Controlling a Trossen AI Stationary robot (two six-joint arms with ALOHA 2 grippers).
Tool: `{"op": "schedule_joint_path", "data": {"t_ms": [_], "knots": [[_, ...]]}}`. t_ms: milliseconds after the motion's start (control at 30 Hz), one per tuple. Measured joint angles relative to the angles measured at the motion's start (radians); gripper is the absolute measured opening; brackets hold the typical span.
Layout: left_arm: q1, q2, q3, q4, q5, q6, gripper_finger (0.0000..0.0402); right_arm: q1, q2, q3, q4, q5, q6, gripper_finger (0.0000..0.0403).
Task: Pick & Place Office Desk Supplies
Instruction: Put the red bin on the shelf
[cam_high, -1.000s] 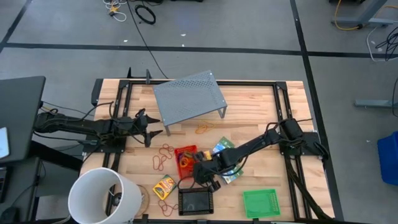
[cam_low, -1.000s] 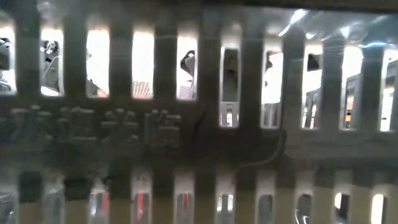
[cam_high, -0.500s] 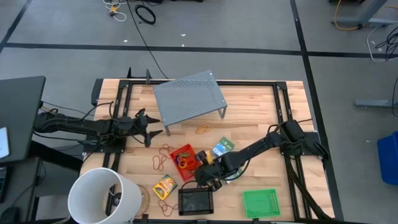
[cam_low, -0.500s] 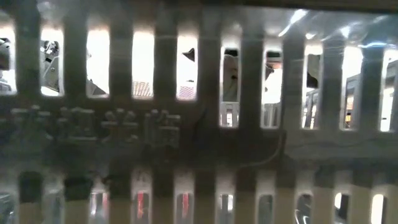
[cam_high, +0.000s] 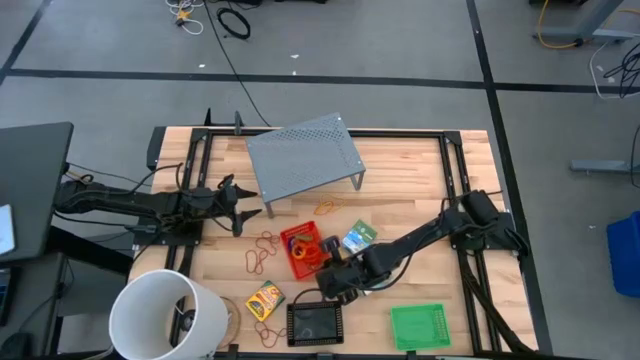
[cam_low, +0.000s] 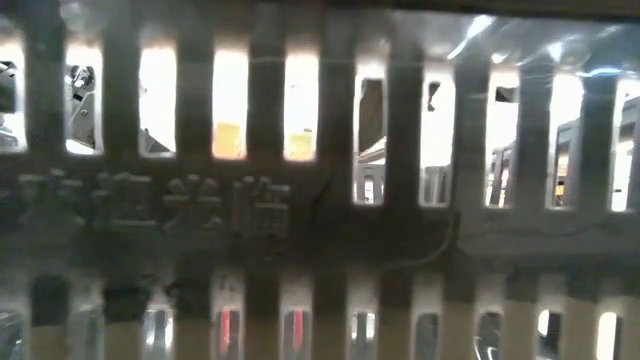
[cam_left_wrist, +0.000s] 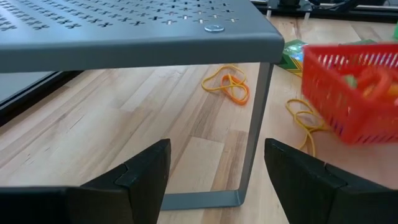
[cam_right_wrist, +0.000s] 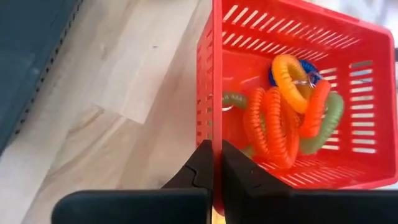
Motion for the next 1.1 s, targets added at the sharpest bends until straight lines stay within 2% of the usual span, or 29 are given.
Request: {"op": "schedule_joint_path", "data": {"t_ms": [267,433,667,900,1100], "knots": [[0.0,0.0,0.0,-0.002,0.0,0.0,0.0262,0.018,-0.07,0.019,-0.153,0.021,0.089,0.0008],[0.0,0.0,0.0,-0.007,0.0,0.0,0.0262,0.039,-0.071,0.123,-0.334,0.058,0.119,0.0008],[0.0,0.0,0.0,-0.007,0.0,0.0,0.0262,0.05,-0.073,0.29,-0.487,0.114,0.115,0.0008],[0.0,0.0,0.0,-0.007,0.001,0.001,0.0262,0.0,-0.074,0.392,-0.626,0.134,0.078,0.0008],[0.0,0.0,0.0,-0.007,0.001,0.001,0.0262,-0.078,-0.073,0.418,-0.651,0.109,0.001,0.0008]]}}
